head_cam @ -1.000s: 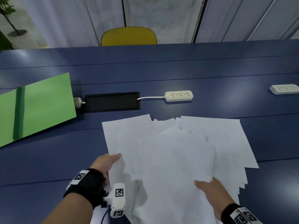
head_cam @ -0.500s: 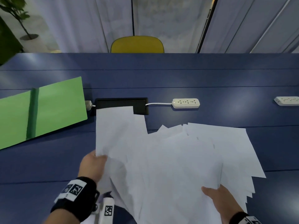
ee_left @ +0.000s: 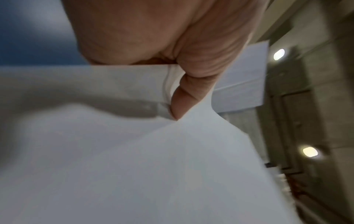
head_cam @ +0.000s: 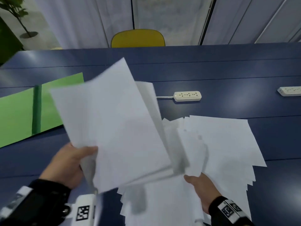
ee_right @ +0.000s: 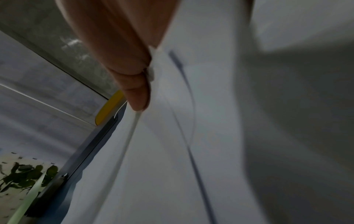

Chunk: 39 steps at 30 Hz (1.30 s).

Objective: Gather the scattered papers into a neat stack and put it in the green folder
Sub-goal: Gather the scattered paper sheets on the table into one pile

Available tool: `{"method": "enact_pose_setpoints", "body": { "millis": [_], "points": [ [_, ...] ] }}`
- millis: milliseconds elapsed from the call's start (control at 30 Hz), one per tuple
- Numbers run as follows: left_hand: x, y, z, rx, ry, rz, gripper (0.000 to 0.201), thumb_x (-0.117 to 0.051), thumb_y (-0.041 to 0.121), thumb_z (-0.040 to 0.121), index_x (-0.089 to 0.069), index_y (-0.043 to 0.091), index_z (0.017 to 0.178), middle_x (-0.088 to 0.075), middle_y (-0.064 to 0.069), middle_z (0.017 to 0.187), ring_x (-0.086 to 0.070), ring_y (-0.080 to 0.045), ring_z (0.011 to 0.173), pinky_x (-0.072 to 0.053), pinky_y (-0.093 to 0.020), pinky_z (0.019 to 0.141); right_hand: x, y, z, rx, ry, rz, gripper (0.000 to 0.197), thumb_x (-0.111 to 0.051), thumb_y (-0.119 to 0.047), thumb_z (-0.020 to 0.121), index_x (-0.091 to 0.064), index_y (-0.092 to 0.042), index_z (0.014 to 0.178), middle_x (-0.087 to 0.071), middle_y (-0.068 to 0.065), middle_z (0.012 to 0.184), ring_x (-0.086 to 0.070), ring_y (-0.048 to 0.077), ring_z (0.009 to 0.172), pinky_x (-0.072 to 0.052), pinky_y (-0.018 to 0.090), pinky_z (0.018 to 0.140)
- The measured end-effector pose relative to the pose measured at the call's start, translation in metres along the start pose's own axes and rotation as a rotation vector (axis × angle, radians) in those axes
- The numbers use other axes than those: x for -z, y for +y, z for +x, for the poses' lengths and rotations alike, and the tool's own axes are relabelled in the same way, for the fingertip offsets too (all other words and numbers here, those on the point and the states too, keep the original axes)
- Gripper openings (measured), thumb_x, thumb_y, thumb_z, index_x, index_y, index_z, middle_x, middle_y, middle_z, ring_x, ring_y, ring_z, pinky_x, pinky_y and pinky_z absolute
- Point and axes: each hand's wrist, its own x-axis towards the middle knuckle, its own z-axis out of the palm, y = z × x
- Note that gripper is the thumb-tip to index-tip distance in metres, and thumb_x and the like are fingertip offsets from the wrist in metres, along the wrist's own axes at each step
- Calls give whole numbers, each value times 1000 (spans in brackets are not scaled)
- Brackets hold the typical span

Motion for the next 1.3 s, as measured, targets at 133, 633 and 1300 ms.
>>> {"method": "enact_pose_setpoints", "body": {
  "millis": [133,633,1300],
  "points": [
    [-12,-80,7,270,73,264,30,-62,-17,71,-64,-6,100,-69,-33,99,-67,-35,74,-55,-43,73,-5,3,-2,-12,8,-32,30,-63,-2,92,-68,-9,121,-79,6,107,-72,30,105,-51,49,103],
    [-42,-124,32,82,183,804,35,-42,-5,85,-56,19,106,-62,2,89,-56,-16,77,-42,-29,61,-10,-6,-6,-62,-24,42,42,-72,-31,91,-63,-16,129,-68,-2,129,-54,20,129,-33,41,118],
    [-38,-123,74,134,53,1321,24,-59,40,80,-51,21,92,-59,-2,98,-57,-29,97,-47,-34,76,116,20,-5,30,224,135,94,-97,-42,38,-68,-1,119,-78,17,102,-72,39,99,-46,63,103]
  ]
}}
